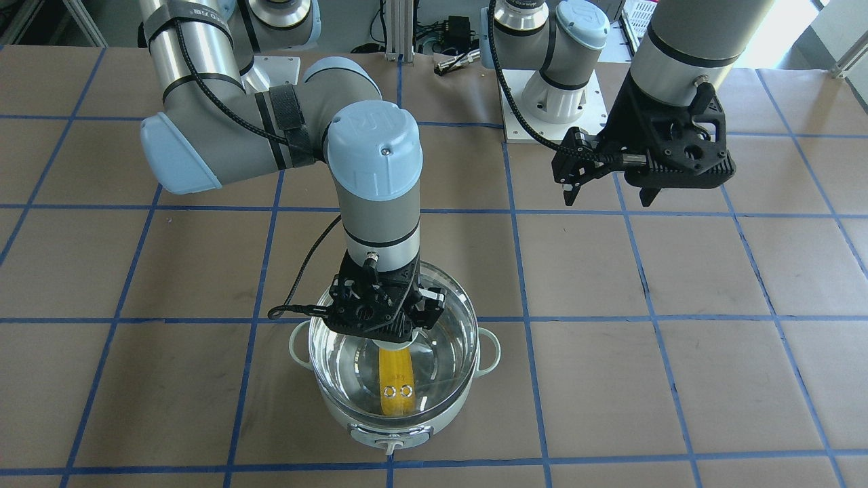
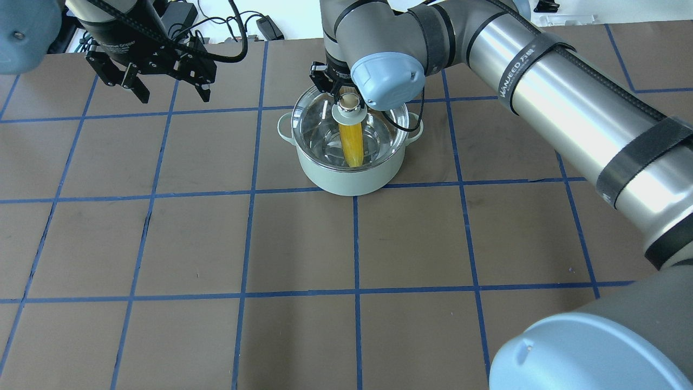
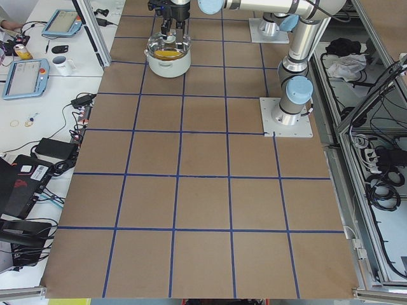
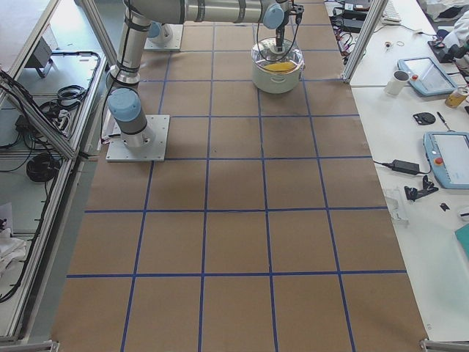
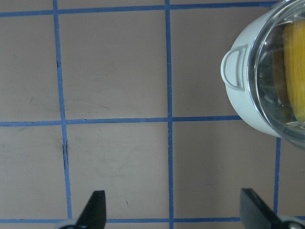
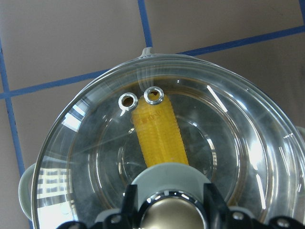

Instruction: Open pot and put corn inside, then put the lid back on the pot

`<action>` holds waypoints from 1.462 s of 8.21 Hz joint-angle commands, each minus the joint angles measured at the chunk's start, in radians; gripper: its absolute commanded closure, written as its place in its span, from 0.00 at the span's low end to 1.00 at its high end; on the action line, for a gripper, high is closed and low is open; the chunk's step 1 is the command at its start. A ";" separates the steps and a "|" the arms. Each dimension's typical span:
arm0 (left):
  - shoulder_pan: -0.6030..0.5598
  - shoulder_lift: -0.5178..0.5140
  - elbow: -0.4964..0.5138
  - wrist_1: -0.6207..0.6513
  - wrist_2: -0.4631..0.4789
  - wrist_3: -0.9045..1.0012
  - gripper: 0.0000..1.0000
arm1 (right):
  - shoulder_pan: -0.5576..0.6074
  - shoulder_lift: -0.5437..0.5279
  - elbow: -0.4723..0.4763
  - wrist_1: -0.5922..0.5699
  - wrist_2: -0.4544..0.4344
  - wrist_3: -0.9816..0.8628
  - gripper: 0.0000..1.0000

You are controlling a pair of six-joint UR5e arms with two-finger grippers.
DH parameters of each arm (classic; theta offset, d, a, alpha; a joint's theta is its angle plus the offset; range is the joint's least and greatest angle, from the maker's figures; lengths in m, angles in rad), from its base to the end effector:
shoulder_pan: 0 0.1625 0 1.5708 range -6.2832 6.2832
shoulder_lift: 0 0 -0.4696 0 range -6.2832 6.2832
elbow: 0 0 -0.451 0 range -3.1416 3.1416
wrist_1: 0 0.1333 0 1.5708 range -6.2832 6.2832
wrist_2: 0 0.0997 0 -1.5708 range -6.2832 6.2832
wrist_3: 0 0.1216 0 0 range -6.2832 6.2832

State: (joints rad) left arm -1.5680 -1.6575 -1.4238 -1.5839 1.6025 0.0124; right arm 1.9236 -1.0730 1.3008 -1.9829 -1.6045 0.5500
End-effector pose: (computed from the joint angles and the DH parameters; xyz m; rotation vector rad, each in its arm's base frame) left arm -0.1278 -0.5965 0.5408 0.0138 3.1086 -0.0730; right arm 0.3921 -0.6909 0.3721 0.3079 3.0635 -0.2787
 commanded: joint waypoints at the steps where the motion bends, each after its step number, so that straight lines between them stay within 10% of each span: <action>1: 0.000 0.002 -0.009 0.010 -0.015 -0.011 0.00 | 0.000 0.001 0.003 -0.001 0.000 0.004 1.00; 12: -0.001 0.024 -0.009 -0.005 -0.019 0.001 0.00 | 0.000 0.018 0.012 -0.065 0.002 -0.002 1.00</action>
State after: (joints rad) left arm -1.5692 -1.6349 -1.4329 -1.5909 1.5830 0.0116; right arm 1.9236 -1.0582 1.3131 -2.0439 -1.6039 0.5496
